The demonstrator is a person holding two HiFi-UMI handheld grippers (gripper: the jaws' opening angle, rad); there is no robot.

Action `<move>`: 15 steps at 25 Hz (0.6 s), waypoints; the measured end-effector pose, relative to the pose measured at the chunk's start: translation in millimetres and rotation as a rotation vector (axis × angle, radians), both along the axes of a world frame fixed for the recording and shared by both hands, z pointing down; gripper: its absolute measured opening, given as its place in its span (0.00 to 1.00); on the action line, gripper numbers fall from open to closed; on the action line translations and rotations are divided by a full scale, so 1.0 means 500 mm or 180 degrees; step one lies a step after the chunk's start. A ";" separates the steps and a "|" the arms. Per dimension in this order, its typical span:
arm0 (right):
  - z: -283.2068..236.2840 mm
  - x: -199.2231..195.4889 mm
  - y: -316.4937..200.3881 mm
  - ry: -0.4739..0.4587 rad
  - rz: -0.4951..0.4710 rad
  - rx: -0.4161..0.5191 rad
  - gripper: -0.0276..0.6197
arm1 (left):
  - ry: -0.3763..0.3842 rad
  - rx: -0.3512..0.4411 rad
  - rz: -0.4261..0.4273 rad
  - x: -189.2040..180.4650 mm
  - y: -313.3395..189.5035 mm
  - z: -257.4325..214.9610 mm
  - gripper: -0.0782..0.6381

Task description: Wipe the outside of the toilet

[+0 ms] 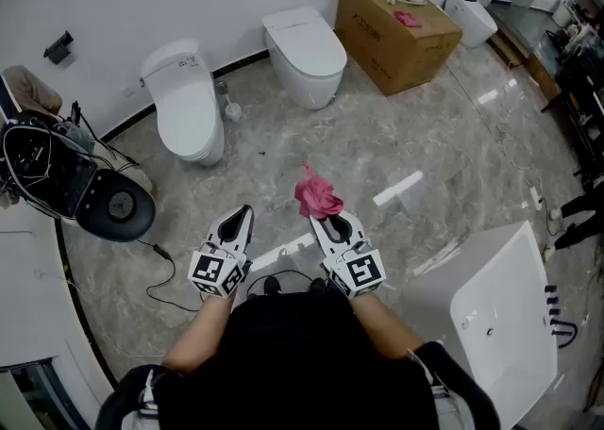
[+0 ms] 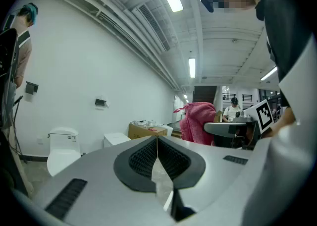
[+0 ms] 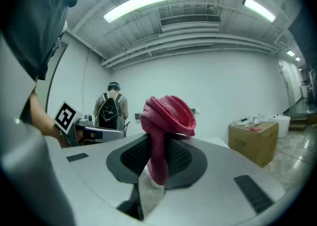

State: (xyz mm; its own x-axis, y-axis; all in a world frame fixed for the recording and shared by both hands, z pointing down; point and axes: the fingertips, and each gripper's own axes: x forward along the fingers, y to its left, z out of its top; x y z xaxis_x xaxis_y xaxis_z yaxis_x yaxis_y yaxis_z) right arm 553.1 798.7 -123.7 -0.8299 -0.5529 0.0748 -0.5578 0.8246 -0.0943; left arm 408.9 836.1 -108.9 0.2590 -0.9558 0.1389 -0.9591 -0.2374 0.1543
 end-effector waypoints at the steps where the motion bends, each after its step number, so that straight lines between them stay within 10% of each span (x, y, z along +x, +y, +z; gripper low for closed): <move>1: -0.005 -0.010 -0.007 -0.0023 0.0026 0.0028 0.18 | -0.0026 0.0104 -0.0001 -0.014 -0.006 -0.014 0.13; 15: -0.018 -0.108 0.004 -0.0198 0.0074 0.0144 0.18 | 0.0012 0.0320 0.0006 -0.171 0.050 -0.036 0.13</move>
